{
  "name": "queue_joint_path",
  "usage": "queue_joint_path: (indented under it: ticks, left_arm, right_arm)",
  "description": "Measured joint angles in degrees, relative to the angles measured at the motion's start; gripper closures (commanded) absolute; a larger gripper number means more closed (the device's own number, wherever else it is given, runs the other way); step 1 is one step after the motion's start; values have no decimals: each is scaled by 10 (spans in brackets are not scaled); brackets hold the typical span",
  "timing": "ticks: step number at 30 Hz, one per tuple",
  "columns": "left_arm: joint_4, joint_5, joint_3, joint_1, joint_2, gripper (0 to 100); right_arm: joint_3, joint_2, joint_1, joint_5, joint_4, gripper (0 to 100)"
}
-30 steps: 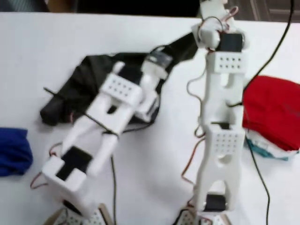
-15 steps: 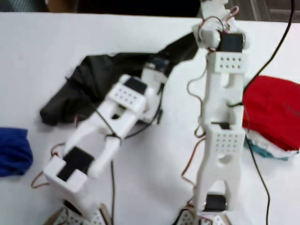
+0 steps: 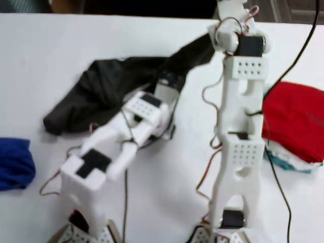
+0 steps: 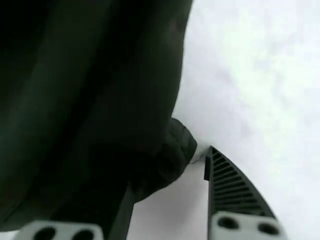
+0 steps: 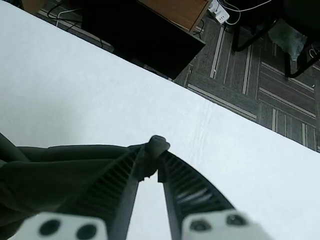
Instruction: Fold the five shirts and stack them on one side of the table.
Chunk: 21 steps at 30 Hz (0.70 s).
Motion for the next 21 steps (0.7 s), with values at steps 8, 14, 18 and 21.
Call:
queue_joint_path:
  ticks: [8,14,18,21]
  left_arm:
    - [149,1,-197,1,108,974]
    - [205,2,-295,-52,121,976]
    - [273,-6,-356,-80,122,976]
    - [353,-25,-411,-98,122,976]
  right_arm:
    - [0,0,0,0,1,978]
    - [0,0,0,0,4,978]
    - [0,0,0,0,4,978]
    - [0,0,0,0,4,978]
